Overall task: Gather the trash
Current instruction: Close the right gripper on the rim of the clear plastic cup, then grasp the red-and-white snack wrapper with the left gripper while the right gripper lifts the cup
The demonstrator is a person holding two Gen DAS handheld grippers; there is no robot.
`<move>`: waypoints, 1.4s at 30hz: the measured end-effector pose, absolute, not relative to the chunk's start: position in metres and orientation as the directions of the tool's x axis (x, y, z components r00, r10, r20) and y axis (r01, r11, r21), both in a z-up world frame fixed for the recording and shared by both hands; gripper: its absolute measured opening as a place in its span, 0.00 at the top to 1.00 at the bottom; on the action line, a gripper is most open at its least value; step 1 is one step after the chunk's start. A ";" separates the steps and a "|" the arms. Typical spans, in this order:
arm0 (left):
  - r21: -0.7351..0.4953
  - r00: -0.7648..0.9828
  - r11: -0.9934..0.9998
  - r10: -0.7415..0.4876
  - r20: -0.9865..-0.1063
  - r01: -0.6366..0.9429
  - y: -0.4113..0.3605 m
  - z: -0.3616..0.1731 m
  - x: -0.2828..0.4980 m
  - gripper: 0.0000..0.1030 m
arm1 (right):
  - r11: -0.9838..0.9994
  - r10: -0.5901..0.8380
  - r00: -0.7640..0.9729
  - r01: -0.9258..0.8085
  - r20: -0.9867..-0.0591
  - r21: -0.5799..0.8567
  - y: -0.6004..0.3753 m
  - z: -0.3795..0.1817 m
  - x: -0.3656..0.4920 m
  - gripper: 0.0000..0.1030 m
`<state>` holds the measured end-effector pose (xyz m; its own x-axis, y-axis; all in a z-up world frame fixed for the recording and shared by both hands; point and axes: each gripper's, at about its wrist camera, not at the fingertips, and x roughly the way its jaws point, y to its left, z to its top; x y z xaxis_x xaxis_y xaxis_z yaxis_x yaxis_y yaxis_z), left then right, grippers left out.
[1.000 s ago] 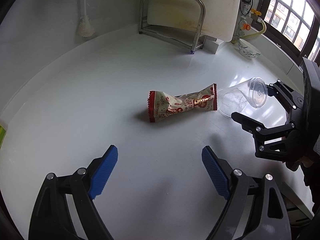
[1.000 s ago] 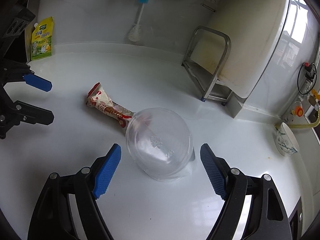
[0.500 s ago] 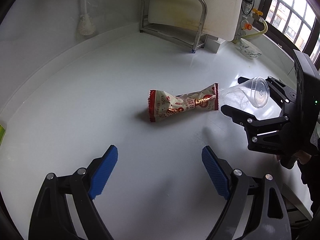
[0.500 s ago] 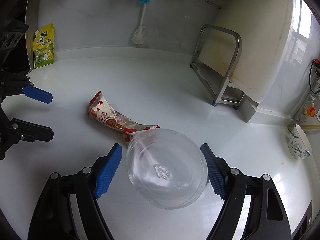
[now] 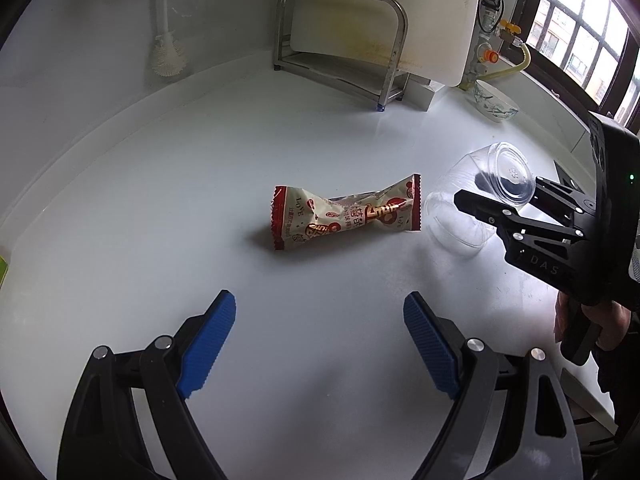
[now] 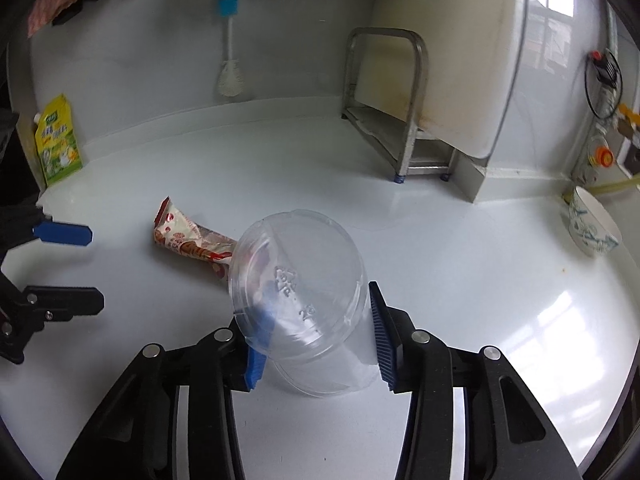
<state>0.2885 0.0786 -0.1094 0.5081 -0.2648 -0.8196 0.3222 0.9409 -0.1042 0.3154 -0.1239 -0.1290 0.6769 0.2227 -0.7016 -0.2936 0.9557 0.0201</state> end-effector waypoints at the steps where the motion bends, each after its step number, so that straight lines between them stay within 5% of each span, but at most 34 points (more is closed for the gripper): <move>1: -0.104 0.511 0.940 -0.266 -0.817 0.324 0.077 -0.109 0.289 0.18 | 0.962 0.226 0.677 -0.269 -0.700 0.050 -0.129 -0.128 0.314 0.59; 15: -0.010 0.563 0.908 -0.269 -0.782 0.419 0.056 -0.110 0.315 0.18 | 0.975 0.191 0.711 -0.059 -0.677 0.214 -0.168 -0.113 0.266 0.60; 34: 0.183 0.497 0.601 -0.411 -0.765 0.778 0.029 -0.121 0.339 0.18 | 0.936 0.166 0.728 0.094 -0.665 0.338 -0.177 -0.091 0.195 0.60; 42: 0.156 0.429 0.560 -0.396 -0.812 0.814 0.020 -0.139 0.350 0.48 | 0.932 0.157 0.728 0.115 -0.668 0.344 -0.173 -0.085 0.181 0.60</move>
<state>0.3504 0.0196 -0.1385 0.4287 -0.3964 -0.8119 0.8138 0.5596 0.1565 0.1810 -0.1731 -0.0850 0.7278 0.1567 -0.6677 0.1153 0.9318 0.3443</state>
